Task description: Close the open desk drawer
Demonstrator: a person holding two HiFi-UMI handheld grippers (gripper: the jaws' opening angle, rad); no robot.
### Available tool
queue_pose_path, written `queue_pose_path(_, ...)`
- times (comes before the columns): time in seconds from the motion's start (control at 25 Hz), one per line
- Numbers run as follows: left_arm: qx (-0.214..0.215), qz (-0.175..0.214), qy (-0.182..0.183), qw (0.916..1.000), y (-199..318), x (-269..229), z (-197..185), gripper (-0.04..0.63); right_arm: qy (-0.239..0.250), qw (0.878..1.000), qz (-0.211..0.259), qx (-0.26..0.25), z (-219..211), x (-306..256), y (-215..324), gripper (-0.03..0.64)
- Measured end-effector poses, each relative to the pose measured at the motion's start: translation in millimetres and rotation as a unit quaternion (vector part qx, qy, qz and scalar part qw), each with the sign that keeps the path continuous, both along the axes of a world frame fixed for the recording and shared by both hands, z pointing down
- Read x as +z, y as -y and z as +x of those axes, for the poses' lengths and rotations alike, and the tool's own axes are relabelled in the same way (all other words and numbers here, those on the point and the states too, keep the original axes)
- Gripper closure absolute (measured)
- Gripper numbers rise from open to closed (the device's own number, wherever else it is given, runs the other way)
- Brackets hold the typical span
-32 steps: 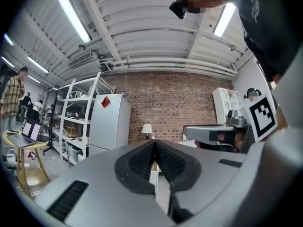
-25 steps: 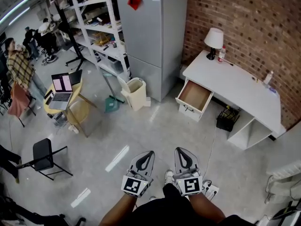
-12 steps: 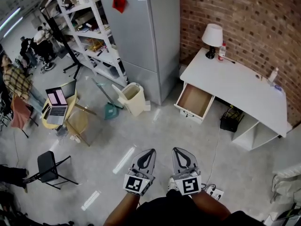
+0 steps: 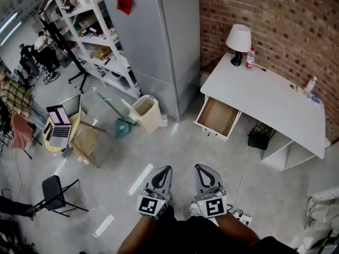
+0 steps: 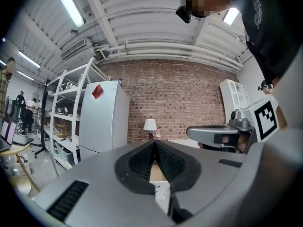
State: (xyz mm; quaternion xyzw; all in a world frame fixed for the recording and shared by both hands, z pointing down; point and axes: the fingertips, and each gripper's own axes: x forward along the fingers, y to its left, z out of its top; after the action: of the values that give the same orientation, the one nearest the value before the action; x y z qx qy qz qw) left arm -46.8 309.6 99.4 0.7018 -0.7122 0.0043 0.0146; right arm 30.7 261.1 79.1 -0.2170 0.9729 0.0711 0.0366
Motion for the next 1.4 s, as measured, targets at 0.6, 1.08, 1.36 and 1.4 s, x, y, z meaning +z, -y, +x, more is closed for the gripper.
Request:
queue_pose_path(0.6,0.110,0.003,0.022,0.9937,115.6,10.8,-79.3,0.594,-0.006,0.996,-0.025,0.084,-81.6,8.1,96.7,0.591)
queue_pose_path(1.08,0.207,-0.005,-0.007,0.9783,190.3,16.2,-122.4,0.594,-0.014,0.981,-0.053,0.186,-128.6,19.0,162.8,0.591)
queue_pose_path(1.36,0.246,-0.005,-0.005,0.9694,216.7,21.7,-140.1,0.594,-0.017,0.965,-0.091,0.247,-119.0,38.8,190.0,0.591)
queue_pose_path(1.4,0.251,-0.006,-0.003,0.9680,220.2,24.6,-140.5,0.594,-0.020,0.963,-0.090,0.253,-117.7,40.4,193.1,0.591)
